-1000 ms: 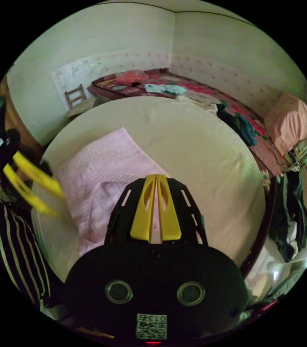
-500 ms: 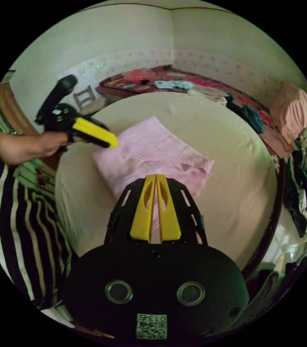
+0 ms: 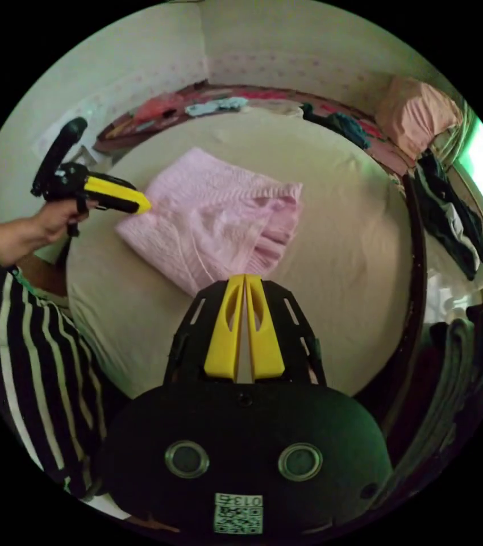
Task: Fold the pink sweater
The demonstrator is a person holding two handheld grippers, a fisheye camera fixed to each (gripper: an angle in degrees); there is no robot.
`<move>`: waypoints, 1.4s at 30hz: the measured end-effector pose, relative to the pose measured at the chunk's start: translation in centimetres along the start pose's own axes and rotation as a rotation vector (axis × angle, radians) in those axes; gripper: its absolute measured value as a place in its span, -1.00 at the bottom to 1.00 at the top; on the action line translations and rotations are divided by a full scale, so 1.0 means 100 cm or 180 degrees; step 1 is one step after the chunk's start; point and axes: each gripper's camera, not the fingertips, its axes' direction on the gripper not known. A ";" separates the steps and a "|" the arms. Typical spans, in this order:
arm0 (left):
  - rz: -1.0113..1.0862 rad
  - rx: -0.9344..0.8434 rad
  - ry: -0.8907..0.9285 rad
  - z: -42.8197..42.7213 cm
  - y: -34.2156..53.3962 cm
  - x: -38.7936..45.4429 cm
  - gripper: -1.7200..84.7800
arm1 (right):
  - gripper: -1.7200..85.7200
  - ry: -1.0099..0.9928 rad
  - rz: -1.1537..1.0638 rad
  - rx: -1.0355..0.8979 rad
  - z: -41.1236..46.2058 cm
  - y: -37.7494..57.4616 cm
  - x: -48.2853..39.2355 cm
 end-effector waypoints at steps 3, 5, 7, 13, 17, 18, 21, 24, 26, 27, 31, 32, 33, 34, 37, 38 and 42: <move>0.0010 -0.0037 0.0237 0.007 -0.002 -0.013 -0.95 | -0.95 -0.0034 -0.0049 -0.0589 0.038 -0.001 -0.001; -0.0131 -0.0014 0.0377 -0.007 -0.002 -0.025 -0.93 | -0.93 -0.0021 0.0320 -0.0507 0.022 -0.001 0.019; -0.0297 0.0396 0.0401 -0.034 0.008 -0.037 -0.88 | -0.91 0.0041 0.0504 -0.0210 0.001 -0.003 0.035; -0.0730 0.0495 0.0805 -0.032 0.008 -0.095 -0.58 | -0.64 -0.0203 0.0857 0.0232 0.000 -0.041 0.091; -0.0815 0.0396 0.0961 -0.022 -0.005 -0.112 -0.54 | -0.59 -0.0475 0.0988 0.0191 0.023 -0.068 0.122; -0.0801 0.0354 0.1009 -0.020 -0.009 -0.114 -0.53 | -0.59 -0.0494 0.0964 0.0178 0.025 -0.071 0.124; -0.0705 0.0213 0.1174 -0.015 -0.019 -0.112 -0.52 | -0.59 -0.0532 0.0833 0.0110 0.035 -0.083 0.129; -0.0680 0.0143 0.1101 -0.014 -0.026 -0.111 -0.53 | -0.61 -0.0576 0.0850 -0.0068 0.044 -0.086 0.134; -0.0712 0.0121 0.1106 -0.017 -0.029 -0.113 -0.55 | -0.65 -0.0513 0.0801 -0.0040 0.039 -0.086 0.129; -0.0689 0.0094 0.1080 -0.021 -0.031 -0.111 -0.56 | -0.66 -0.0520 0.0758 -0.0052 0.037 -0.086 0.127; -0.0412 0.0056 0.0672 -0.034 -0.038 -0.093 -0.56 | -0.67 -0.0237 0.0457 -0.0034 0.026 -0.086 0.103; -0.0444 0.0067 0.0681 -0.033 -0.038 -0.094 -0.56 | -0.68 -0.0278 0.0527 -0.0002 0.026 -0.084 0.105; -0.0588 0.0088 0.0840 -0.030 -0.036 -0.101 -0.56 | -0.69 -0.0330 0.0596 0.0023 0.027 -0.082 0.108; -0.0674 0.0159 0.0917 -0.031 -0.035 -0.105 -0.56 | -0.72 -0.0457 0.0736 0.0098 0.026 -0.079 0.114; -0.0749 0.0147 0.1020 -0.036 -0.037 -0.111 -0.59 | -0.80 -0.0604 0.0442 -0.0006 0.021 -0.085 0.105; -0.0686 0.0072 0.0953 -0.039 -0.041 -0.108 -0.62 | -0.80 -0.0527 0.0372 -0.0064 0.018 -0.089 0.096; -0.0488 0.0032 0.0818 -0.058 -0.051 -0.095 -0.70 | -0.82 -0.0200 0.0311 -0.0105 0.006 -0.094 0.075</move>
